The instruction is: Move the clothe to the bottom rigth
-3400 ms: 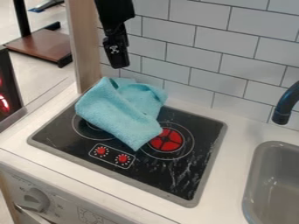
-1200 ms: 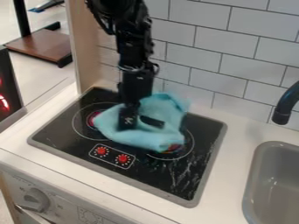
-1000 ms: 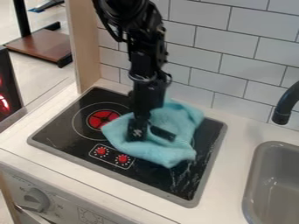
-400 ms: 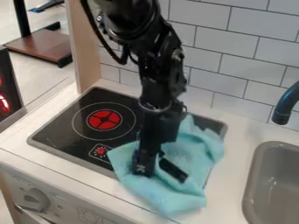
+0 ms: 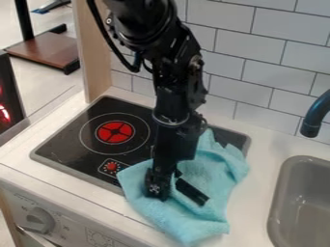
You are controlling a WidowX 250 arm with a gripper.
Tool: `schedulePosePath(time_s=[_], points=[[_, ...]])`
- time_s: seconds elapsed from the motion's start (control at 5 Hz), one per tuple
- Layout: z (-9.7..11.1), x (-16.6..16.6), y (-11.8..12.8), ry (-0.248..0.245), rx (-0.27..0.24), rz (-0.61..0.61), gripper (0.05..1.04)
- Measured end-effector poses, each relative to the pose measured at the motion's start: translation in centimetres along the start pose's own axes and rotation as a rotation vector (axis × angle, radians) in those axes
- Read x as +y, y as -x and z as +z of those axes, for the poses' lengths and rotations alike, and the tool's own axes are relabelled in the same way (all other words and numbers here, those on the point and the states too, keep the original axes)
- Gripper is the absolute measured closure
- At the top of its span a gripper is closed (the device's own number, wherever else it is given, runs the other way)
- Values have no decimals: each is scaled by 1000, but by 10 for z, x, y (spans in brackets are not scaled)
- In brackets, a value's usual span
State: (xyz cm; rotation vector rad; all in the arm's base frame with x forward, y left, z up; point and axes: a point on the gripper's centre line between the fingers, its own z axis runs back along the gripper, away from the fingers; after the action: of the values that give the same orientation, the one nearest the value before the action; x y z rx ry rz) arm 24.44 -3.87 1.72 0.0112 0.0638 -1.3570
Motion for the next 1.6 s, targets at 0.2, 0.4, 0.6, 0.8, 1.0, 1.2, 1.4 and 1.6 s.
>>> schedulePosePath(time_s=[0.2, 0.4, 0.6, 0.8, 1.0, 1.2, 1.4, 1.6], points=[[7, 5, 0, 24, -22, 28, 85], [28, 11, -5, 24, -76, 51, 85], [55, 12, 0, -11, -128, 78, 85], [75, 11, 8, -24, -180, 94, 85], [87, 11, 11, -46, -199, 96, 85], [88, 12, 13, -48, -199, 103, 85], [88, 12, 13, -48, -199, 103, 85], [87, 12, 13, -46, -199, 103, 85]])
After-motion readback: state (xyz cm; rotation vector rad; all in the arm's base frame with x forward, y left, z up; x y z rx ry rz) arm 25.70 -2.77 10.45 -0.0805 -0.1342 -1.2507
